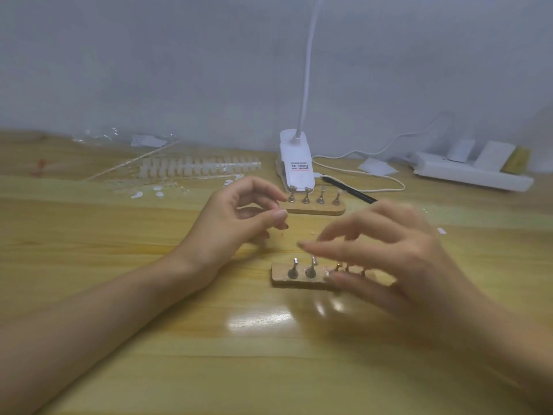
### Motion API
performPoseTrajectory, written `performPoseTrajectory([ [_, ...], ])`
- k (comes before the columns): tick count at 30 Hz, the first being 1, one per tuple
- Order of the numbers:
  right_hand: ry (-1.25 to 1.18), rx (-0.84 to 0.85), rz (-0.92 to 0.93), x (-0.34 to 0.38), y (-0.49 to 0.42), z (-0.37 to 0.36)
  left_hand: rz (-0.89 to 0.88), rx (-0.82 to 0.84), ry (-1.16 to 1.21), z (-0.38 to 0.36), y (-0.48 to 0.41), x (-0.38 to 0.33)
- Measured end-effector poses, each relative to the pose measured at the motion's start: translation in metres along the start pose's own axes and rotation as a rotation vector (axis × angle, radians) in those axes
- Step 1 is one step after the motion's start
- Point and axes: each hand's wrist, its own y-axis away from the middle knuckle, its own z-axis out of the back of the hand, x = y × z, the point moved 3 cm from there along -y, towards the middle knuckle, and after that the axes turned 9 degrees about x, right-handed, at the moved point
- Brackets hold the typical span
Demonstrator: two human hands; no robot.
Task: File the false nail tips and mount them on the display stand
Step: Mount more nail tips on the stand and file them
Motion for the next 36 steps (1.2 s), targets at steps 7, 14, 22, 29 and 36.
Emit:
performPoseTrajectory([
  [7, -0.037, 0.082, -0.044, 0.006, 0.001, -0.014, -0.001, 0.027, -0.022, -0.001, 0.0, 0.001],
  [14, -0.301, 0.018, -0.182, -0.011, -0.001, 0.003, -0.01, 0.037, -0.014, -0.002, 0.0, 0.0],
  [22, -0.173, 0.381, -0.627, -0.105, 0.03, 0.036, -0.015, 0.071, -0.015, -0.003, 0.001, -0.001],
  [29, -0.276, 0.25, -0.508, -0.108, 0.021, 0.035, -0.035, 0.063, 0.001, -0.008, -0.006, -0.008],
  [36, -0.448, 0.454, -0.469, -0.117, 0.035, 0.023, -0.027, 0.068, 0.028, -0.018, -0.004, -0.004],
])
